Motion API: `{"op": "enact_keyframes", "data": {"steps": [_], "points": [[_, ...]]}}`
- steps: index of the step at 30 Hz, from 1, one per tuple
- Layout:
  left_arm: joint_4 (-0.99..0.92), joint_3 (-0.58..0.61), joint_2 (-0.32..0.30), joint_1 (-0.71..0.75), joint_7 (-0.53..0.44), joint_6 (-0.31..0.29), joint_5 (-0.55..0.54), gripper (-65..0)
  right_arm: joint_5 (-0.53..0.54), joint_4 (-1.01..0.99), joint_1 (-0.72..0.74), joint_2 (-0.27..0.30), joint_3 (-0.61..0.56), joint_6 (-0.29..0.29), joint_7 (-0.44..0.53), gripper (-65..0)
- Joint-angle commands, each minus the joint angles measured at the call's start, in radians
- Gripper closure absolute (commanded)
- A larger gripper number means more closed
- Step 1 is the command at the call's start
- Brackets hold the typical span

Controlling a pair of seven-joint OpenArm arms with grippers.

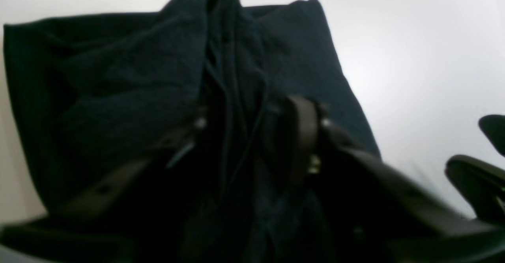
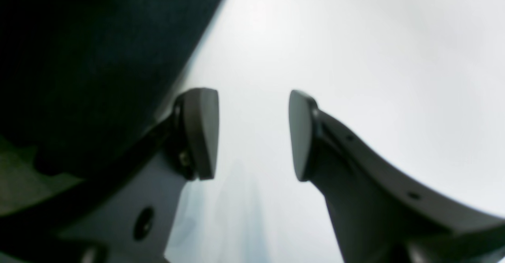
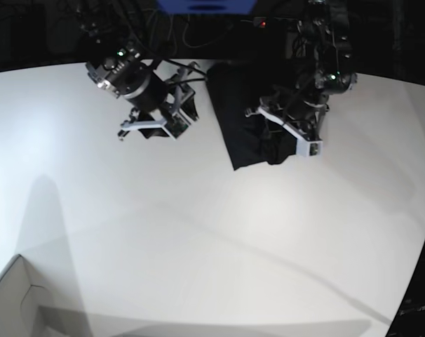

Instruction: Layout the t-shirt on the table in an organized manner, then fold the t-shirt properly

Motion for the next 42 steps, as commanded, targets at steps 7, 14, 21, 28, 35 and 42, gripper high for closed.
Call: {"op": "enact_keyframes", "data": {"steps": [7,14,21,28,35,42], "points": [[0.095,-0.009,0.001,0.003,-0.012,-0.011,-0.016,0.0,0.005,0.015,0.005,-0.003,0.001,0.000,0.021,-28.7],[0.103,-0.193,0.038,0.011,-0.012,-0.013,-0.102,0.0,0.005,0.013,0.009,-0.003,0.001,0.000,0.021,-28.7],[0.103,-0.337,-0.004,0.071,-0.011,-0.013,-0.317,0.0,0.005,0.013,0.013,-0.003,0.000,0.000,0.021,-28.7],[0.066,-0.468,-0.001,0.117,-0.011,-0.014,-0.398,0.0,0.007,0.013,0.013,-0.003,-0.008,0.000,0.021,-28.7],[0.002,-0.483,-0.002,0.120,-0.001,-0.151,-0.398,-0.1,0.008,0.015,0.013,-0.011,-0.008,0.000,0.021,-31.2],[0.000,-0.483,-0.007,0.140,0.000,-0.187,-0.397,-0.1,0.008,0.018,0.016,-0.086,-0.036,0.000,0.017,-34.7]]}}
